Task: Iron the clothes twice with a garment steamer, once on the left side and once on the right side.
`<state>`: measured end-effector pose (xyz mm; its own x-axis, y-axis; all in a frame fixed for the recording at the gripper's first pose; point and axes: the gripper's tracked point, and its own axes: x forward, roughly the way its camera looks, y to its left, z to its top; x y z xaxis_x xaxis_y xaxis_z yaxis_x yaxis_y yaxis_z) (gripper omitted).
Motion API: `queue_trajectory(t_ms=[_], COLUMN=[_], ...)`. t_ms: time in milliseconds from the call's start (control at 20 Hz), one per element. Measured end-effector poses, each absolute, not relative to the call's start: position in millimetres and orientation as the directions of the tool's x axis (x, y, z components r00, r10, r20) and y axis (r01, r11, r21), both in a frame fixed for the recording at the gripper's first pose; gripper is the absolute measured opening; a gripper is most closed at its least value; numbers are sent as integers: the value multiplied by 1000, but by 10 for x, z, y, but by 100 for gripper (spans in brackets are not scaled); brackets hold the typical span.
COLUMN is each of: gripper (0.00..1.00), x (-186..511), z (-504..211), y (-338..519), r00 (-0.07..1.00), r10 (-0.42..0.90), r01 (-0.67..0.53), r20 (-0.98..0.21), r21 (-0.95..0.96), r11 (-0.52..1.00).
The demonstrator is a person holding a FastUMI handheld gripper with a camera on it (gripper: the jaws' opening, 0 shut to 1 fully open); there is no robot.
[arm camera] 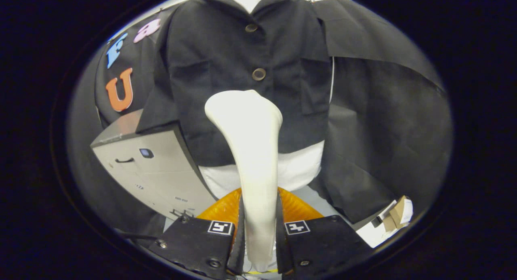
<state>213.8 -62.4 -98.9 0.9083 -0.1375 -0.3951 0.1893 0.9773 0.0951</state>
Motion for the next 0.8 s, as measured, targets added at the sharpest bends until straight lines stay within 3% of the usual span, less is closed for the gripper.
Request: queue_trajectory(t_ms=[450,800], gripper=[34,34], x=[1947,2247], z=[704,1990], y=[-1564,-1994], r00=[962,983], r10=[-207,-181], r01=[245,179], r20=[-177,-16], r21=[235,279], r11=[941,944])
